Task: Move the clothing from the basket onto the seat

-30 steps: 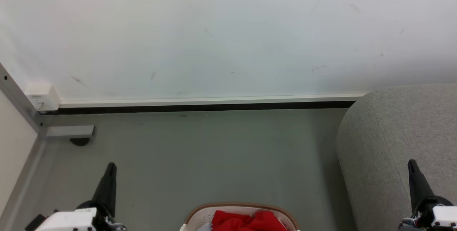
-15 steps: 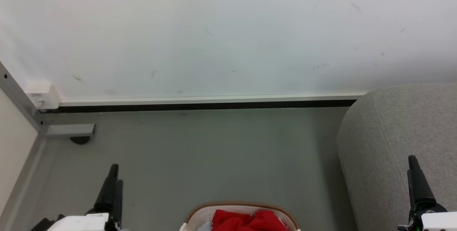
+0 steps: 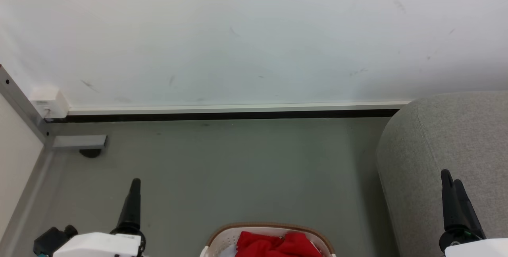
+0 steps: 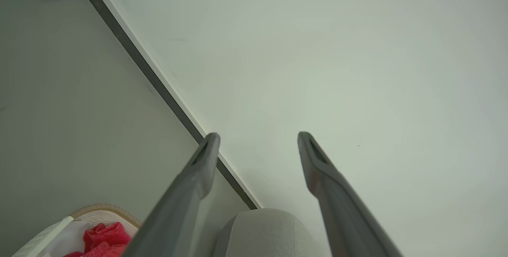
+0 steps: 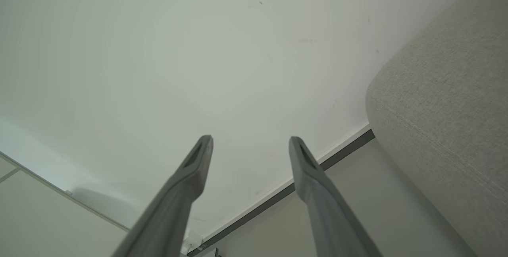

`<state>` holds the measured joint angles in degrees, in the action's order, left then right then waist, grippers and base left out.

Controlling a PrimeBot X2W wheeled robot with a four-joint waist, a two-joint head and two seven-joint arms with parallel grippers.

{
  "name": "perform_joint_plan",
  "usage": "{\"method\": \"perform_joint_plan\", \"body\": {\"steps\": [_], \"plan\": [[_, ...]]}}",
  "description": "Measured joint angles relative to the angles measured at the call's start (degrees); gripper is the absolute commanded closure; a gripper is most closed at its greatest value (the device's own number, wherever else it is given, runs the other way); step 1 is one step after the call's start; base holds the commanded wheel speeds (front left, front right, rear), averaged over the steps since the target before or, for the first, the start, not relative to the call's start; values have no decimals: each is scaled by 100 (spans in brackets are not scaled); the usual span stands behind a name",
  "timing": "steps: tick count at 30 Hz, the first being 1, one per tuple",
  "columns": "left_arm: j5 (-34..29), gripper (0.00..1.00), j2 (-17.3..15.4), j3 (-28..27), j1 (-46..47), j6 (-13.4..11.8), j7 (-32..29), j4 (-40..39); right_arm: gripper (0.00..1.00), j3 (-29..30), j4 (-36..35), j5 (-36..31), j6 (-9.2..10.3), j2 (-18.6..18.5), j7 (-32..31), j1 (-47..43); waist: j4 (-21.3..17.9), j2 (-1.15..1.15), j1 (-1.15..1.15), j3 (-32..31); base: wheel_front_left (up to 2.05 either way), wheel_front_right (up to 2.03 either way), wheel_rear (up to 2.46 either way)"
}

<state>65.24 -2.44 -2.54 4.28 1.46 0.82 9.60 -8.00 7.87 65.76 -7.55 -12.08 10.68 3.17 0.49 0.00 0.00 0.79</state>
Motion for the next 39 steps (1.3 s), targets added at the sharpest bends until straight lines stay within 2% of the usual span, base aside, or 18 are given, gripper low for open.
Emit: {"method": "perform_joint_plan", "body": {"steps": [21,39], "plan": [[-1770,0,-2,178,-124,-42,414,-46,0,417,36,-2316,0,292,133,-167,41,0,0,2,0,0,0],[-2911,0,-5,293,-193,-49,714,-93,0,690,-18,-3846,0,478,209,-283,32,0,0,33,0,0,0]]}}
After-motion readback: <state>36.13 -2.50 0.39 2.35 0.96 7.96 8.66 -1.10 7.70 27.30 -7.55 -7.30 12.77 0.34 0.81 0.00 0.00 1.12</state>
